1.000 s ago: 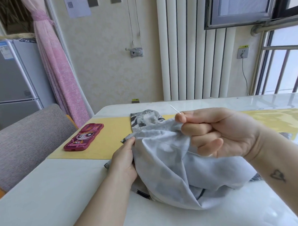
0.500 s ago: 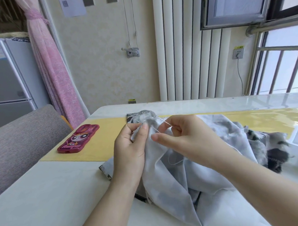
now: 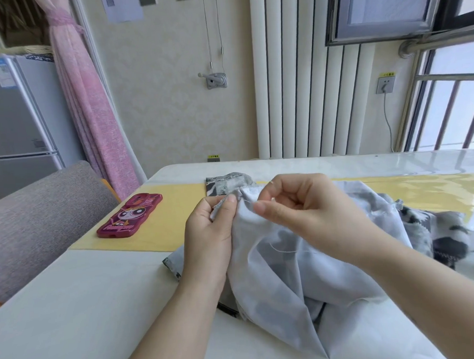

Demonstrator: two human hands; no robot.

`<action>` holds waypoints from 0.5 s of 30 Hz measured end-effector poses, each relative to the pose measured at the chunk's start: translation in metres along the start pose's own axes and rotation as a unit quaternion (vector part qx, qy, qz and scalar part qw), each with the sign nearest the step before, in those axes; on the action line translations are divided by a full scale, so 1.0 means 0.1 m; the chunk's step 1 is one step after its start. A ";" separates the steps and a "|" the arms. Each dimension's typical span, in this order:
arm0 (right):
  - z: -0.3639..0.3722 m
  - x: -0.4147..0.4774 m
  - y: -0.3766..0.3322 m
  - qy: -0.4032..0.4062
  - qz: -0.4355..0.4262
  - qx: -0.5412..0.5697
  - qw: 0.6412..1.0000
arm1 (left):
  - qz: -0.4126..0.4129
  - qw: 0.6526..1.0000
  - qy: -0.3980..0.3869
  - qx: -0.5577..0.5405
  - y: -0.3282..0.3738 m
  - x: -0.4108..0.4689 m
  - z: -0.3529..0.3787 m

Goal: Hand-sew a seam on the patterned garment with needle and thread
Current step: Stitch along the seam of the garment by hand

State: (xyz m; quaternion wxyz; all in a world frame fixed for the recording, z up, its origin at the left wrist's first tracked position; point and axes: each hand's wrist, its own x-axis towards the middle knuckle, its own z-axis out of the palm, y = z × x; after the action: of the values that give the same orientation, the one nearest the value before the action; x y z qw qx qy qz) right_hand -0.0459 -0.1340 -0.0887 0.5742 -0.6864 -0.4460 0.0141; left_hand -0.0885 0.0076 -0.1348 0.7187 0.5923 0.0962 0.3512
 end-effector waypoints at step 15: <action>-0.35 0.08 0.06 -0.048 0.165 -0.167 0.971 | 0.027 0.988 -0.151 -0.006 0.08 -0.05 -0.01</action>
State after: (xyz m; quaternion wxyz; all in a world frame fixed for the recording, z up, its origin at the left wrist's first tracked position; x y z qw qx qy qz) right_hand -0.0188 -0.1557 -0.0771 0.4191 -0.8352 -0.3497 0.0667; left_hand -0.0959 0.0055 -0.1296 0.7189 0.6364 -0.0321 0.2777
